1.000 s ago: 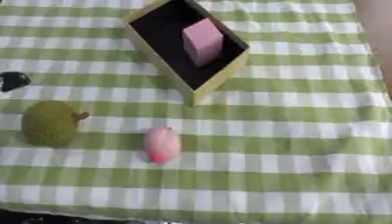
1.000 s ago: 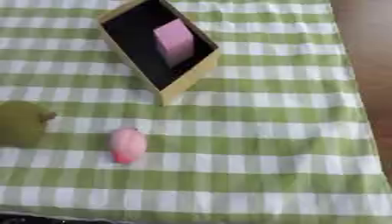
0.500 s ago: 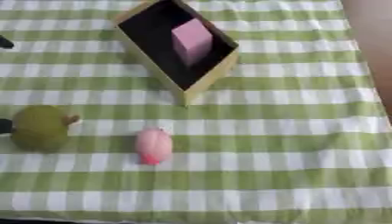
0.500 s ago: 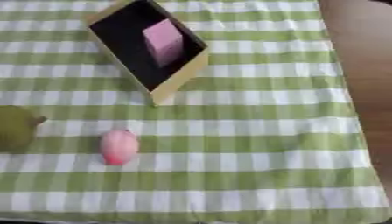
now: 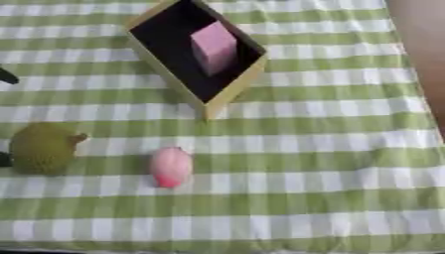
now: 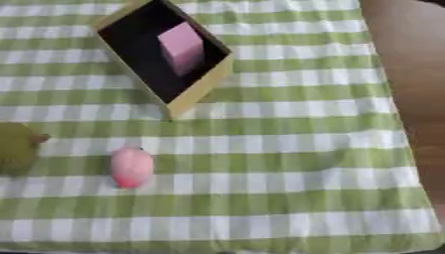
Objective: Pick up objects on the table and place them in the box.
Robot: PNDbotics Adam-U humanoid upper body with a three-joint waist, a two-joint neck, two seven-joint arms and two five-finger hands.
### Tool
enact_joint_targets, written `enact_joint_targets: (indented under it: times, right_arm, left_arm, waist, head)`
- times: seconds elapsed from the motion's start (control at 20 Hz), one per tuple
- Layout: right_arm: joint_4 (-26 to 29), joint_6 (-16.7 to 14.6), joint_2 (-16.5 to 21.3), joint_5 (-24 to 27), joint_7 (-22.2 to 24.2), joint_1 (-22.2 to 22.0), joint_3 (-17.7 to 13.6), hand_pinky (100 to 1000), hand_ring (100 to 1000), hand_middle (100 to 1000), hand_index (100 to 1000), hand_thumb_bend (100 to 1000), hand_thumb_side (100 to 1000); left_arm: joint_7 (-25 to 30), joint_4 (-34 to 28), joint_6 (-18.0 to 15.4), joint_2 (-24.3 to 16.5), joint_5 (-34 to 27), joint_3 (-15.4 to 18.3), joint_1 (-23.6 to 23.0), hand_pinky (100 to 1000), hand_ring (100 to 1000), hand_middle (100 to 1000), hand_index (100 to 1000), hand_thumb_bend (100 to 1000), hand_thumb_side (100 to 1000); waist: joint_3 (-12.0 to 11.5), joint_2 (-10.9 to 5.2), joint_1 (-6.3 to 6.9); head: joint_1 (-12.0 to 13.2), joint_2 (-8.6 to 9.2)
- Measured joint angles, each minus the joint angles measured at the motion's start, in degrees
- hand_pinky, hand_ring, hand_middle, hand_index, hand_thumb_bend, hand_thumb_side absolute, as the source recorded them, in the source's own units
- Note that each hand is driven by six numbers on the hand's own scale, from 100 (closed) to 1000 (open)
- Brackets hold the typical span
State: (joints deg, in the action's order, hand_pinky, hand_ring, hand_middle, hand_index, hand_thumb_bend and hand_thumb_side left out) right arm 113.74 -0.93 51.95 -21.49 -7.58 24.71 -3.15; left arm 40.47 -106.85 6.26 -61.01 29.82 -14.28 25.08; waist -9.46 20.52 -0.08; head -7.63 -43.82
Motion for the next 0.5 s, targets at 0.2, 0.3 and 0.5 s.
enact_joint_targets:
  times: [0.2,0.3,0.5]
  right_arm:
    - [0.0,0.2,-0.4,0.5,0.0,0.1,0.0,891,856,800,871,100,415]
    - [0.0,0.2,-0.7,0.6,-0.1,0.3,0.0,891,854,800,871,100,419]
    - [0.0,0.3,-1.0,0.9,-0.1,0.3,0.0,890,853,800,870,100,425]
  left_arm:
    - [1.3,2.7,-0.3,0.0,-0.8,-1.5,-0.3,946,877,830,910,723,394]
    - [1.9,4.4,-0.6,0.1,-0.7,-2.4,0.0,940,874,827,908,717,395]
    - [2.5,7.9,-1.1,1.3,0.4,-4.3,1.6,875,820,768,851,618,437]
  waist:
    - [0.2,0.00,0.03]
    - [0.4,0.00,0.03]
    - [0.5,0.04,0.03]
  head:
    - [0.0,0.00]
    - [0.1,0.00]
    - [0.2,0.00]
